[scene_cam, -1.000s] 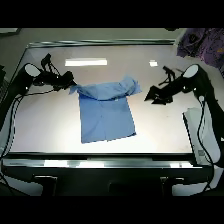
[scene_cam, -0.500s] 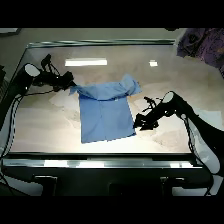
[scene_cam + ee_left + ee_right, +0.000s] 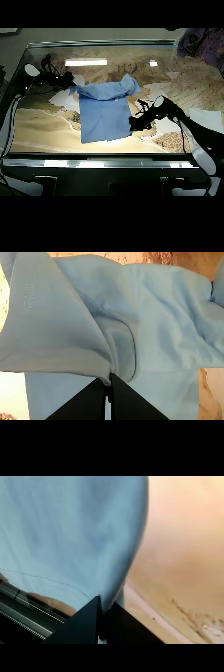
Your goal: Fold the clothes and pants, and hang the long-sleeved shirts on hangers.
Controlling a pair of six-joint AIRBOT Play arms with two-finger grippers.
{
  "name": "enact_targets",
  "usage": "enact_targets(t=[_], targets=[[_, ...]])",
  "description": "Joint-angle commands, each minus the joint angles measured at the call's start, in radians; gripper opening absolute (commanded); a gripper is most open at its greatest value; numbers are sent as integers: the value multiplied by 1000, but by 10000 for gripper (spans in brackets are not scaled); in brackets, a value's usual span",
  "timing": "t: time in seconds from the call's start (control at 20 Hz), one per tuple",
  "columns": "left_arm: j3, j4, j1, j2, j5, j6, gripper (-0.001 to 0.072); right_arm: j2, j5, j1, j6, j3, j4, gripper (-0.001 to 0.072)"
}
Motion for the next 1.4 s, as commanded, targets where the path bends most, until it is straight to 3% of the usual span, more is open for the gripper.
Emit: enact_targets(t=[0.0, 0.15, 0.2, 0.45, 0.75, 0.8, 0.85, 0.9, 1.05, 1.1, 1.2, 1.35], targets=[[1, 0, 22, 11, -44, 0, 16, 28, 4, 6, 21, 44, -110, 35], [1, 18, 86, 61, -123, 3, 16, 60, 36, 0, 167, 251, -515, 36], [1, 37, 107, 83, -166, 4, 15, 59, 16, -28, 249, 343, -578, 36], [0, 184, 103, 131, -388, 18, 16, 36, -222, -198, 371, 604, -575, 37], [-5, 188, -23, 130, -267, -24, 15, -105, -200, -239, 386, 617, -373, 45], [-5, 188, -30, 130, -252, -37, 16, -109, -187, -242, 386, 617, -351, 160], [-5, 188, -32, 130, -251, -42, 16, -102, -167, -251, 382, 618, -338, 356], [-5, 188, -32, 130, -255, -42, 16, -85, -138, -268, 344, 618, -332, 502], [-5, 188, -29, 130, -273, -41, 16, -27, 28, -376, 136, 616, -286, 605], [-5, 188, -29, 130, -272, -41, 16, -16, 122, -429, 69, 610, -250, 681], [-5, 188, -29, 130, -272, -41, 16, -1, 236, -540, 30, 541, -108, 679], [-5, 187, -29, 130, -272, -41, 16, 24, 250, -624, -37, 350, 1, 677]])
